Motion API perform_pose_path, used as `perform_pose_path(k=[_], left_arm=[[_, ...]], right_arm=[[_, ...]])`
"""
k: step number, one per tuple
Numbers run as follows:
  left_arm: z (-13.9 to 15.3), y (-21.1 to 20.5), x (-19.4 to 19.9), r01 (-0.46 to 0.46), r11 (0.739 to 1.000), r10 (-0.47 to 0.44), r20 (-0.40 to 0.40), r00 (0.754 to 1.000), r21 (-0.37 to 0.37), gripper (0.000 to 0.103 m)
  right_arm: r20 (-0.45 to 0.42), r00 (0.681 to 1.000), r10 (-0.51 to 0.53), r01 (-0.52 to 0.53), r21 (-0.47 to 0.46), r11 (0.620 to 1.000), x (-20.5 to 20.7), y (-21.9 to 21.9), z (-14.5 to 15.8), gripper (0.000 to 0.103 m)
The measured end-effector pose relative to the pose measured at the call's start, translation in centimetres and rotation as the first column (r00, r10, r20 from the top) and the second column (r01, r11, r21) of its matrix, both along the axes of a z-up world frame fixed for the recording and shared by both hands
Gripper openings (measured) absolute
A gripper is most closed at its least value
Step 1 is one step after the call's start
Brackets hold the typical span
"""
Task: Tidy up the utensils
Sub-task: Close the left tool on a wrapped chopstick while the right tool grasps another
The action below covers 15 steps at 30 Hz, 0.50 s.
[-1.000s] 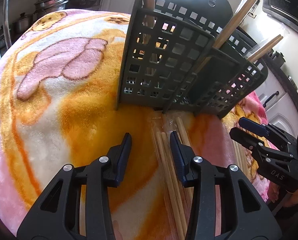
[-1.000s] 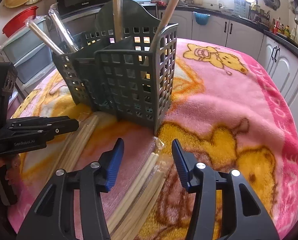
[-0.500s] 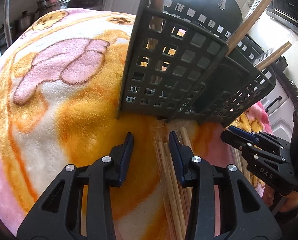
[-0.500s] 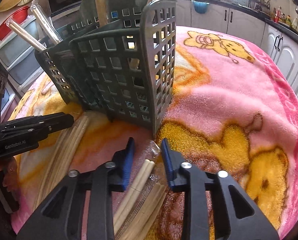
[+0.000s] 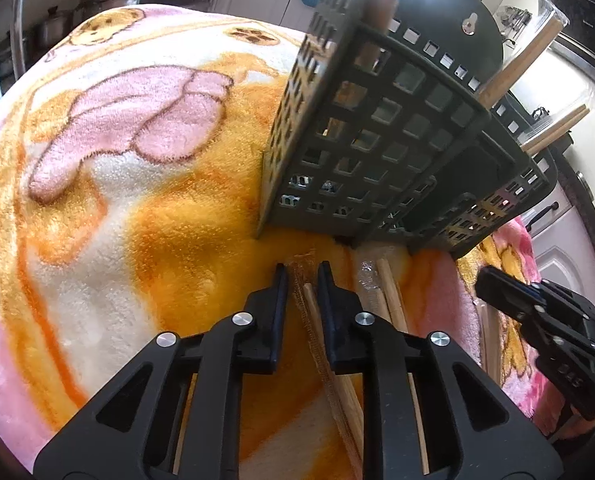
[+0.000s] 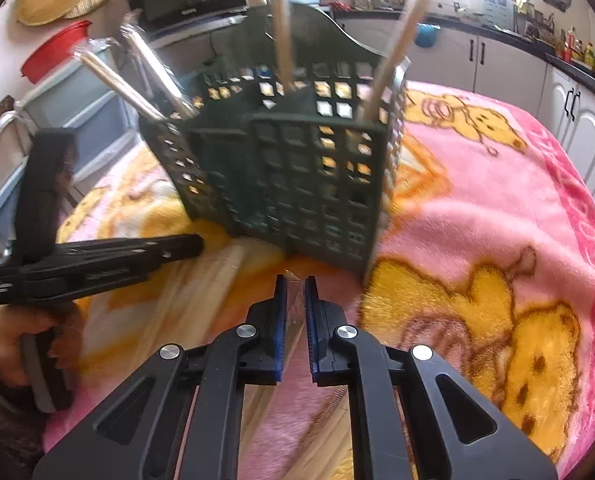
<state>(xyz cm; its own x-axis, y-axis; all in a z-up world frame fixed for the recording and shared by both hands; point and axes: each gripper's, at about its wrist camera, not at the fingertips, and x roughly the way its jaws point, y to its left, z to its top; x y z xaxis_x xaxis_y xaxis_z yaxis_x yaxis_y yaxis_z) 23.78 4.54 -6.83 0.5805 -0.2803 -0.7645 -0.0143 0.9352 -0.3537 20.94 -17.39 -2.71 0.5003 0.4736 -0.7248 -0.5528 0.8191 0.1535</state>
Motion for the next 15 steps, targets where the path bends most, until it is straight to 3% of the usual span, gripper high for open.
perform_pose_path(k=[8,15], left_arm=[[0.1,1.8,-0.7,-0.005,0.998,0.005,-0.001,1.000,-0.064,0.005],[3.4,3.5,-3.5,-0.017,0.994,0.028,0.104,0.994,-0.111,0.004]], right_arm=[[0.031,0.999,0.039,-0.041,0.067,0.997,-1.5,0.5,2.7,0.007],[0.066,0.996,0.065,-0.072,0.103,0.992,-2.8,1.1,4.7,0.007]])
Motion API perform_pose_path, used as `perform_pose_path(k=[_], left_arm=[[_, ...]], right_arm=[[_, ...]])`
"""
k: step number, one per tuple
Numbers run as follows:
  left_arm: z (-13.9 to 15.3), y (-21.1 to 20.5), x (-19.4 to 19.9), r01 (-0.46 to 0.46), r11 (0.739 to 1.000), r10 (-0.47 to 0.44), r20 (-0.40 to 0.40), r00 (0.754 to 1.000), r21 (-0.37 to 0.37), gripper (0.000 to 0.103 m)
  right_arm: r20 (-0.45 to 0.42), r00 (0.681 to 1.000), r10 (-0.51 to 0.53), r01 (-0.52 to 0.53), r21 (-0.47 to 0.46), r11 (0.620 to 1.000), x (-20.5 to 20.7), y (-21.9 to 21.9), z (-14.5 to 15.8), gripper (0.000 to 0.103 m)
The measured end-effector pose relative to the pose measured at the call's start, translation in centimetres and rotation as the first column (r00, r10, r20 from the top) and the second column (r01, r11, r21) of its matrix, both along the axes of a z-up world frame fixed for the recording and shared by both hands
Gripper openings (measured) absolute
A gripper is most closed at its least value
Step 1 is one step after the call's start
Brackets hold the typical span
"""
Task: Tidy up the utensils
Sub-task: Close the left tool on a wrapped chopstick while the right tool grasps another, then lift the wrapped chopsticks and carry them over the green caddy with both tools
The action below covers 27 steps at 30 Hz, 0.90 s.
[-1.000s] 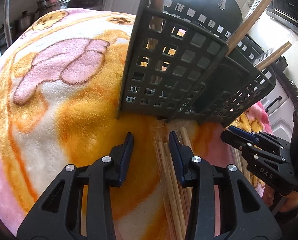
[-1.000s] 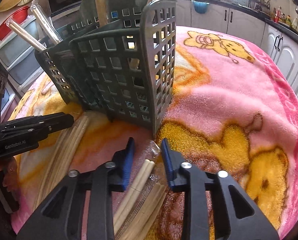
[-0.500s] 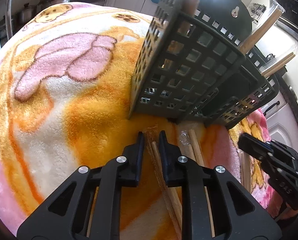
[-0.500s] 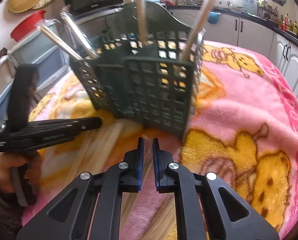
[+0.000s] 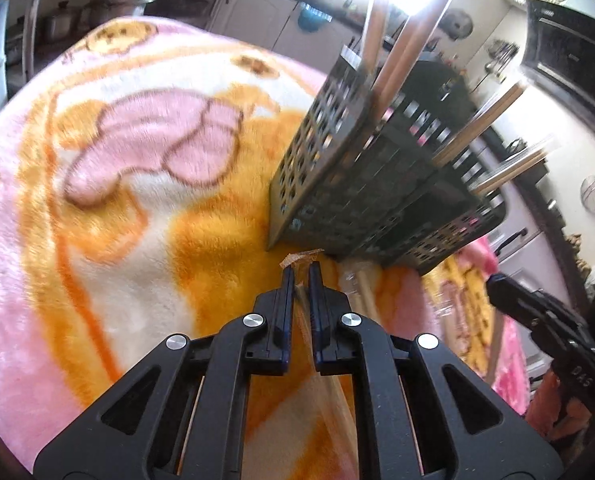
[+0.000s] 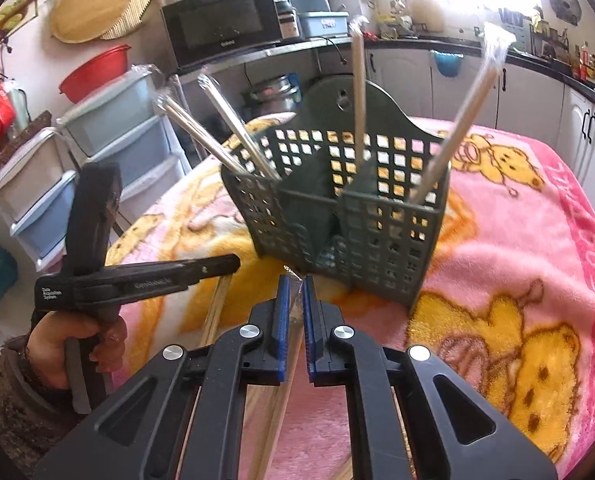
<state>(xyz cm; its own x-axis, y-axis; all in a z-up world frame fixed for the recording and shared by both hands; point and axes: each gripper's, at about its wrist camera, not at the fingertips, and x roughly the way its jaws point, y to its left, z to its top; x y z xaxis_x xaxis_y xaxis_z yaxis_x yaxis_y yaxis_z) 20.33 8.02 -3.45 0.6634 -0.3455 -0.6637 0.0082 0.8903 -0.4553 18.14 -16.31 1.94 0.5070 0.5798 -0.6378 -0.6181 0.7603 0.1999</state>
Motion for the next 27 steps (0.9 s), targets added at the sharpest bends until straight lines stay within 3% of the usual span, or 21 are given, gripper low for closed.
perform_pose_path(k=[11,27], left_arm=[[5.5,0.2,-3.6,0.002,1.000,0.000,0.174,0.985,-0.012,0.004],[10.5,-2.0,-5.9,0.047,0.999,-0.043,0.319,0.947,-0.007,0.003]], right_arm=[[0.057,0.998,0.025,-0.028,0.048,0.998,-1.4,0.5,2.4,0.006],[0.166,0.986,-0.006,-0.012,0.107,0.994,-3.7,-1.0,5.9,0.004]])
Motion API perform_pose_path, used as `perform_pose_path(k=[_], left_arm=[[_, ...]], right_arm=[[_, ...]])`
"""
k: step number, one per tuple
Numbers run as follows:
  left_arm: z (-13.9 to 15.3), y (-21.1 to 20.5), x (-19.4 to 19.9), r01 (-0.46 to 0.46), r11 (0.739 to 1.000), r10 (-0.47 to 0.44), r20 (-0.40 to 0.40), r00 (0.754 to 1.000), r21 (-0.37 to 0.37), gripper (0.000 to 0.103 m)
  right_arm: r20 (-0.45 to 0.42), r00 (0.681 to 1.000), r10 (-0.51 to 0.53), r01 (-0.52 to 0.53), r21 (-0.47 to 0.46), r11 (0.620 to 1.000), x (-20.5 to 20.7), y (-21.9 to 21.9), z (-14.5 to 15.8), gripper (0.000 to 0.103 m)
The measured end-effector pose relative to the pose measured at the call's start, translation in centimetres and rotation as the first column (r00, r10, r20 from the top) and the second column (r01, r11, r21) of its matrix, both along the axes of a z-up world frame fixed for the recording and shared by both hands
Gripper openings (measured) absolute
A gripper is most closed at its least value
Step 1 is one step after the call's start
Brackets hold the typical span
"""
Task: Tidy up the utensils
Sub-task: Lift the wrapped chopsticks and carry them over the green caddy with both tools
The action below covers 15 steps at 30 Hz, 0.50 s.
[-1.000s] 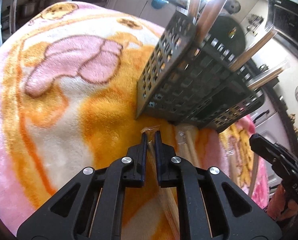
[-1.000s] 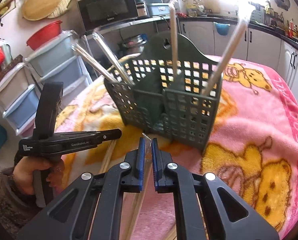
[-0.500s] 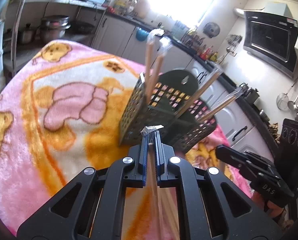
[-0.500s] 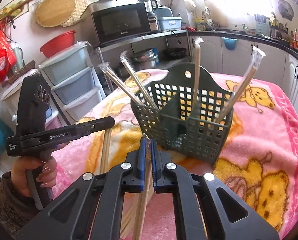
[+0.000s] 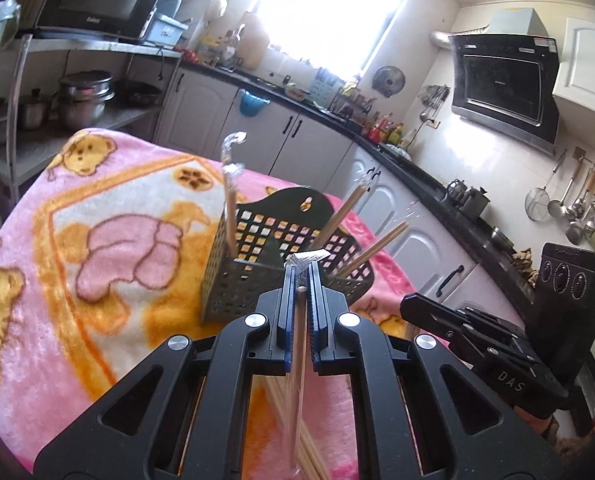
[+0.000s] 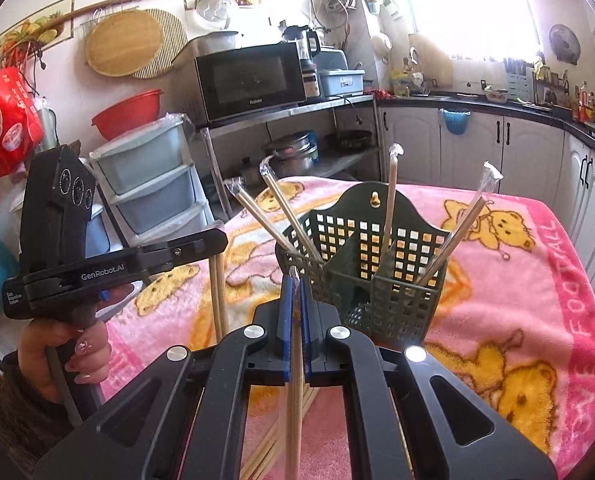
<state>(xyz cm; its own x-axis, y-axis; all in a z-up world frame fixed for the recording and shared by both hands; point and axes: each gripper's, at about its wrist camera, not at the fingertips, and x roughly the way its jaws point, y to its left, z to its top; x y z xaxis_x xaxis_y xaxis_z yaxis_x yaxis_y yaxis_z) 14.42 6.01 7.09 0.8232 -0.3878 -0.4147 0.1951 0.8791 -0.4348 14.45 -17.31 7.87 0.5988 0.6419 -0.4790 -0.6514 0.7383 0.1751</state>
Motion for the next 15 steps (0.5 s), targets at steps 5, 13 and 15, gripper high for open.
perform_pose_path(k=[5,13,15], left_arm=[[1.1,-0.6,-0.1,0.009,1.000,-0.009,0.026,1.000,0.002,0.003],[2.4,-1.3,-0.1,0.020,1.000,-0.020,0.066,0.998,0.001,0.003],[2.8,-1.5,-0.1,0.018,1.000,-0.019,0.078,0.997,0.004,0.003]], right_arm=[[0.017,1.000,-0.011,0.010,0.016,1.000,-0.2,-0.5,0.8,0.004],[0.049,0.998,-0.031,0.029,0.044,0.999,-0.7,-1.6,2.1,0.004],[0.057,0.998,-0.038,0.036,0.051,0.998,-0.9,-1.8,2.4,0.004]])
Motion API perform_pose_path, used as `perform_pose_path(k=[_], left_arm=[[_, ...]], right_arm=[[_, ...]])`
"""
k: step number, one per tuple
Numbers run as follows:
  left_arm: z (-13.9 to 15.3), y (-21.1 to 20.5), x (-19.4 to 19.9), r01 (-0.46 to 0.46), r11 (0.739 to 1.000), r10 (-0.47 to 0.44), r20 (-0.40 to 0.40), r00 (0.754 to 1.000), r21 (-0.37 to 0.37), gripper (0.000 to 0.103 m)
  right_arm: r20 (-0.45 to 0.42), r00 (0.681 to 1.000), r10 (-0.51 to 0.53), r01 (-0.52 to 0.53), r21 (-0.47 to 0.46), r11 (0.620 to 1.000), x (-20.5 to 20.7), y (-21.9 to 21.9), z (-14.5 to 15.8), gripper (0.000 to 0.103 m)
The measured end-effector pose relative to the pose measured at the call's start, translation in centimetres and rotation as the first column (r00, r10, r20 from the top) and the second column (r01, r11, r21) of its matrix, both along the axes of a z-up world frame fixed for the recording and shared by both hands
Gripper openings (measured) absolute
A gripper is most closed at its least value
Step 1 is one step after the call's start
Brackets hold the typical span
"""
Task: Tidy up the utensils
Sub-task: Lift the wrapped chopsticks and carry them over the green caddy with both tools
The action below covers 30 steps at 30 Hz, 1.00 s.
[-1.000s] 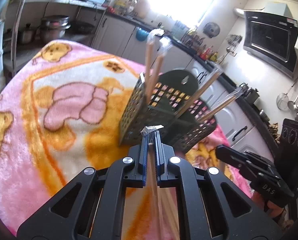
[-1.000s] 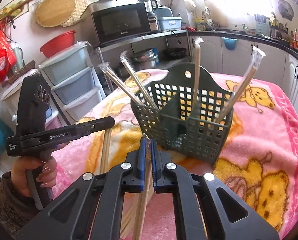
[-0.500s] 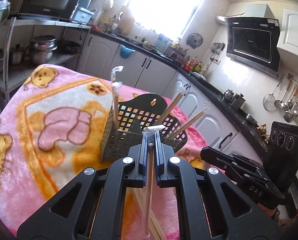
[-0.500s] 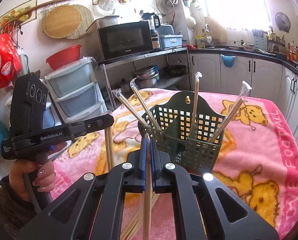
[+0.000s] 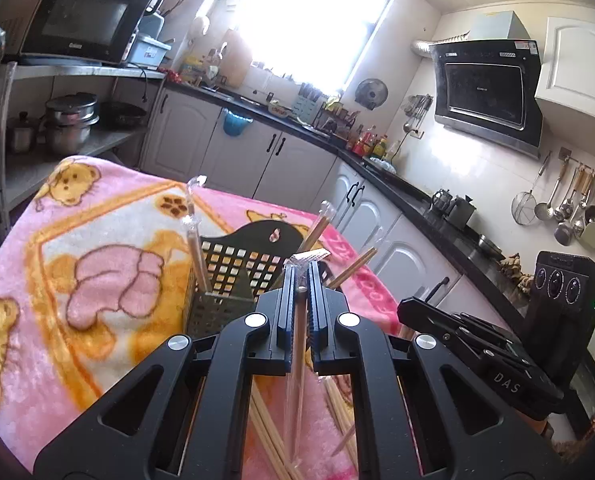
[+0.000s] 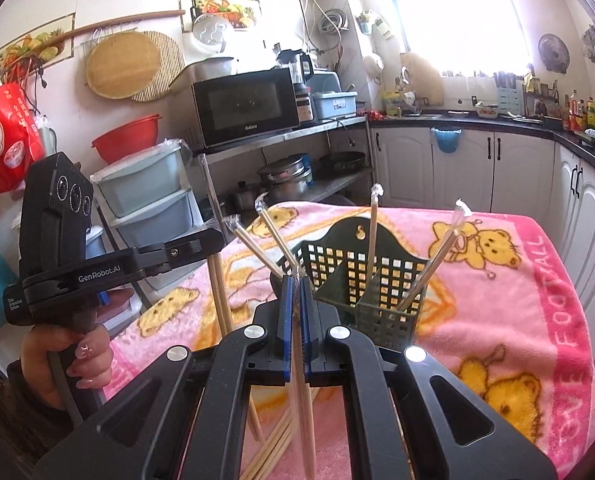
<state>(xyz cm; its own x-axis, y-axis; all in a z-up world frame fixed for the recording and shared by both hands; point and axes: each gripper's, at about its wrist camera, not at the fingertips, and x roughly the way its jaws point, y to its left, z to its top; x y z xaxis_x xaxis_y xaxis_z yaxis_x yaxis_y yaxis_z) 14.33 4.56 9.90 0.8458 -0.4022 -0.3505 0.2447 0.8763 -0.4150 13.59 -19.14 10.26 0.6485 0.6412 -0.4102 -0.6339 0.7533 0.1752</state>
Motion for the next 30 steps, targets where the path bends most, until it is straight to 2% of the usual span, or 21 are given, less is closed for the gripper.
perform_pose_path(k=[17,30], left_arm=[[2.8,-1.4,0.6,0.019,1.000,-0.019,0.086,0.996,0.002,0.003],[4.9,-1.9,1.7,-0.007,1.000,0.004,0.146,0.989,0.020,0.003]], right_arm=[[0.059,0.997,-0.045,0.042,0.049,0.998,-0.4,-1.8,2.3,0.004],[0.113,0.991,-0.069,0.061,0.074,0.995,-0.1,-2.5,4.3,0.004]])
